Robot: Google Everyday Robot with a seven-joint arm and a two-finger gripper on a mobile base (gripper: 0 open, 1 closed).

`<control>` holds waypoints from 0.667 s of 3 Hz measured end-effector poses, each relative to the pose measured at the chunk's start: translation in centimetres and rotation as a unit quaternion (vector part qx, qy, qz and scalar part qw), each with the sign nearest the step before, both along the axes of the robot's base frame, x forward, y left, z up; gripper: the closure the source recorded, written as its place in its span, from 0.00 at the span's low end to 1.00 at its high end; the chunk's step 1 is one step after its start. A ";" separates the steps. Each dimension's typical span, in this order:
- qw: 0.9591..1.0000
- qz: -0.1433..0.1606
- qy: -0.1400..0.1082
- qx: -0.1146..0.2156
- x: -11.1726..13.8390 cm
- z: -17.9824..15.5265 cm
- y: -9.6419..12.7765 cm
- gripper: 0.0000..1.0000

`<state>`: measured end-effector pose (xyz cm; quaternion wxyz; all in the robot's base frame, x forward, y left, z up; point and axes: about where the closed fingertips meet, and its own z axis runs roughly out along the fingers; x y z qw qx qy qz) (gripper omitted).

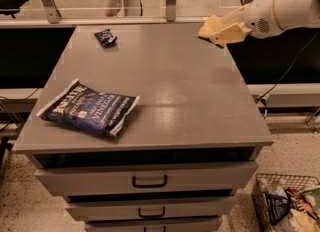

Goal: Pick sponge

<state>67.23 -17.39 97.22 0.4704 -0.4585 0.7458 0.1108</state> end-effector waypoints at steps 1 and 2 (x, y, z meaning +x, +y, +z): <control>0.999 0.002 -0.051 0.017 -4.1 6.5 0.4 1.00; 0.998 -0.001 -0.064 0.024 -5.8 9.0 0.2 1.00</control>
Offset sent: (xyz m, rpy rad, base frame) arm -0.0786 -0.0044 0.1213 0.0629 -0.1621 -0.0182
